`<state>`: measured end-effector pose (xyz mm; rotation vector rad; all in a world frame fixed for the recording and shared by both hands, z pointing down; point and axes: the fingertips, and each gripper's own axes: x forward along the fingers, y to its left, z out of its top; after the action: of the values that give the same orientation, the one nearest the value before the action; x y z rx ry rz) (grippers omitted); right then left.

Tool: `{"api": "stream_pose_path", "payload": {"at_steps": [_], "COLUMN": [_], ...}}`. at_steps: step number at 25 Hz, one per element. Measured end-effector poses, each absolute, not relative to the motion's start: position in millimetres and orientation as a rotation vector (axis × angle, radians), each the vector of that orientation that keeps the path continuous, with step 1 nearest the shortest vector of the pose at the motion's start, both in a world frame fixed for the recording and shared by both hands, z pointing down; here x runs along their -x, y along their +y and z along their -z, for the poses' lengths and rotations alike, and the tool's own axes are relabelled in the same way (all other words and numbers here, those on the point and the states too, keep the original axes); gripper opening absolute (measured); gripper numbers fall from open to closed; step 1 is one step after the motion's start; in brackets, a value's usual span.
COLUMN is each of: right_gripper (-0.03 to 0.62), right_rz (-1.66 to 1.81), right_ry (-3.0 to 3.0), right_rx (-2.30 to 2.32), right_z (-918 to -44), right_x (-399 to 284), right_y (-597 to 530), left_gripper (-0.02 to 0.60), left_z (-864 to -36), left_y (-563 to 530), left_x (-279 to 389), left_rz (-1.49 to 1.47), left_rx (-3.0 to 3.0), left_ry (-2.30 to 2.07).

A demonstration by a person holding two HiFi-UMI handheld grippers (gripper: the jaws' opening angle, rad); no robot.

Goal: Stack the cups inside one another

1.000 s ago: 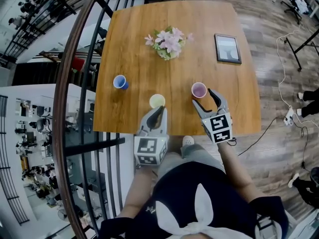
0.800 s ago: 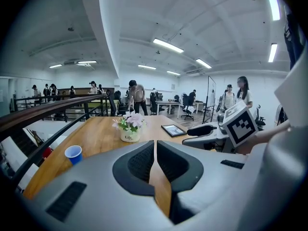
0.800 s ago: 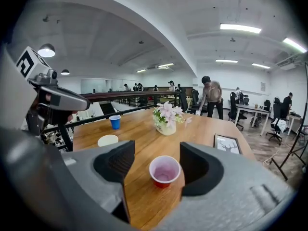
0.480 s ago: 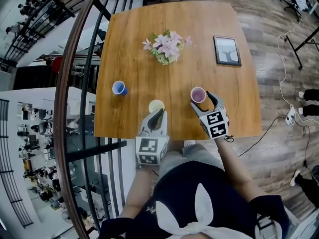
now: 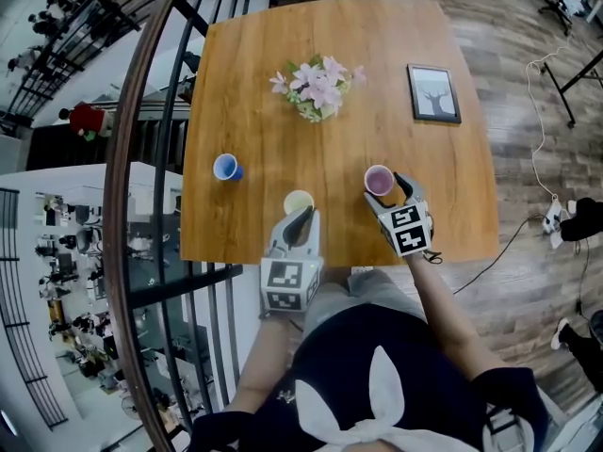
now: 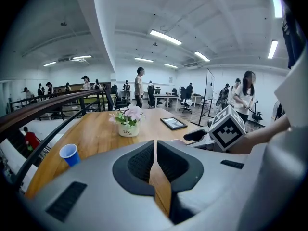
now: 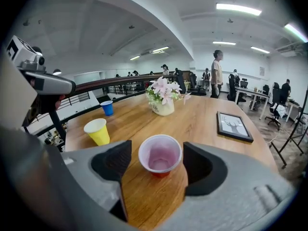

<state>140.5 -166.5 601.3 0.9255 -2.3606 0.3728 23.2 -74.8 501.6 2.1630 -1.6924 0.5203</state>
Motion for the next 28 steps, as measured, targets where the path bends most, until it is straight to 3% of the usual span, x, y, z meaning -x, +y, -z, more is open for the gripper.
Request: {"api": "stream_pose_path", "payload": {"at_steps": [28], "right_gripper": [0.313], "right_rz": [-0.382], "right_ry": [-2.318], "right_rx": [-0.887], "right_z": [-627.9], "right_x": [-134.3], "right_y": [-172.7], "left_gripper": [0.032], "left_z": [-514.5], "left_y": [-70.0], "left_x": [-3.0], "left_rz": [-0.514], "left_rx": [-2.088], "left_ry": [-1.724]}}
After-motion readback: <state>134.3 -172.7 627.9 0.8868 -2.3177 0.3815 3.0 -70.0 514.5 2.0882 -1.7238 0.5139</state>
